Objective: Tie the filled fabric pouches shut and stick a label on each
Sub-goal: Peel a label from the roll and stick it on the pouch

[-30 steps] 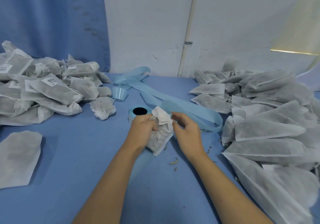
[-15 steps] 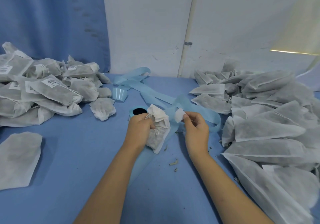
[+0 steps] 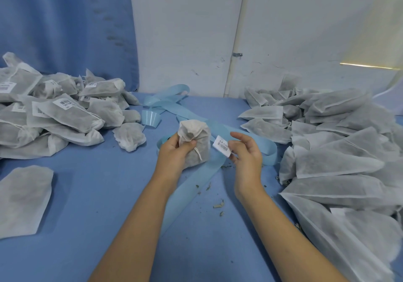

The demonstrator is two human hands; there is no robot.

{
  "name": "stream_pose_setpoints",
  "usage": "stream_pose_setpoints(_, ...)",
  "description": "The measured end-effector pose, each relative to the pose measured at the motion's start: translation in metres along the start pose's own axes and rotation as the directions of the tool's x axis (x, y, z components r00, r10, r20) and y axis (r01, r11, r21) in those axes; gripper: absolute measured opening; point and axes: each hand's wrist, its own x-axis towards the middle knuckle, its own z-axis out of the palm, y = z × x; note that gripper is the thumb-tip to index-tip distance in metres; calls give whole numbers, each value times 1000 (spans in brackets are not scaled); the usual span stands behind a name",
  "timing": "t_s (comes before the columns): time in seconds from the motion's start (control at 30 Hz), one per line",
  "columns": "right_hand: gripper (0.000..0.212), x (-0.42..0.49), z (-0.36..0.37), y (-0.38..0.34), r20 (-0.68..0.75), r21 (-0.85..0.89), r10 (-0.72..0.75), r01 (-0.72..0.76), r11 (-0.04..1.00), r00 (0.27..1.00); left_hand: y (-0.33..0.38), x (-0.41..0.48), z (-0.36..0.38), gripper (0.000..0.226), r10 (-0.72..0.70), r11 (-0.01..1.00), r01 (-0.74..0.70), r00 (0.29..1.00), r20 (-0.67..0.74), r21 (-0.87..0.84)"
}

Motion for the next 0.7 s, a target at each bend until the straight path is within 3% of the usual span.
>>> stream_pose_setpoints(0.23,46,-13,6,4,380,-291,-141,263,920,914,-2,3,-2,16,-20,998,21,1000,9,-64)
stream_pose_setpoints(0.53,50,-13,5,10,443,-401,-193,387,830,875,-1,0,-1,17,-38,988,51,995,87,-146)
stream_pose_setpoints(0.7,50,-11,3,19,467,-540,-222,475,694,856,0,-1,-1,16,-23,986,39,995,97,-163)
